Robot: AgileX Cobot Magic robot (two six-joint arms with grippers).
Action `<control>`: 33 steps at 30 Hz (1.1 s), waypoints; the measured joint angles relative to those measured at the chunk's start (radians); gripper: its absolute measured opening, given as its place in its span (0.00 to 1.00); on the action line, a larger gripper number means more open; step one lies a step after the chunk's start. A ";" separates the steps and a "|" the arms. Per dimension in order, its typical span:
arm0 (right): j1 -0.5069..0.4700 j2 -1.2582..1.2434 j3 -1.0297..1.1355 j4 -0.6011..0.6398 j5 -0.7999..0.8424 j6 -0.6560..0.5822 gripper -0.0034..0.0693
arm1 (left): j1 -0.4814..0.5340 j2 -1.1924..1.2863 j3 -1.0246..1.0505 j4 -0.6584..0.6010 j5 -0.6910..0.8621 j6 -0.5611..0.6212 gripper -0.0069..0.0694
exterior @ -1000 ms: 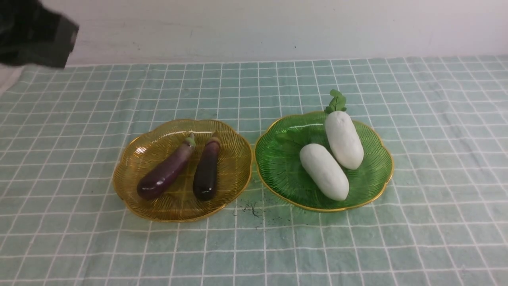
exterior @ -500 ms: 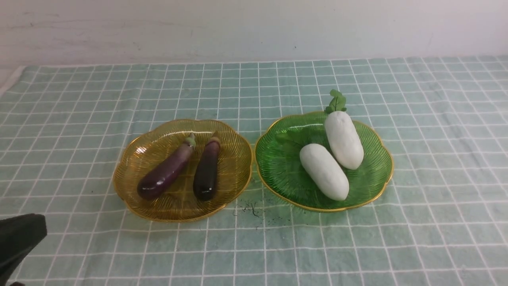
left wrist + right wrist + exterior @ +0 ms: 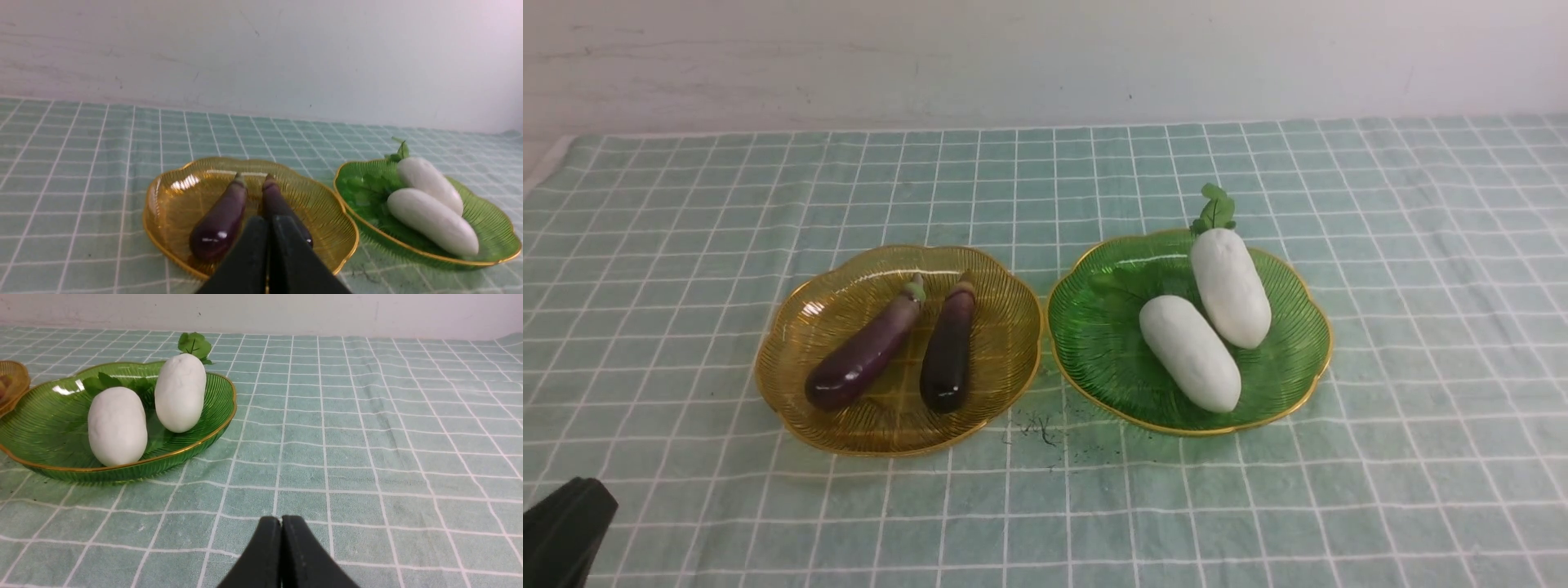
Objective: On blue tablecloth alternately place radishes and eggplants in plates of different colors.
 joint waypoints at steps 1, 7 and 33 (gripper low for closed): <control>0.000 0.000 0.000 0.000 0.000 0.000 0.03 | 0.000 0.000 0.003 0.002 0.000 0.003 0.08; 0.000 0.000 0.000 0.000 0.000 0.000 0.03 | 0.019 -0.043 0.055 0.066 -0.001 0.017 0.08; 0.000 0.000 0.000 0.000 0.000 0.000 0.03 | 0.156 -0.100 0.144 0.117 0.204 0.016 0.08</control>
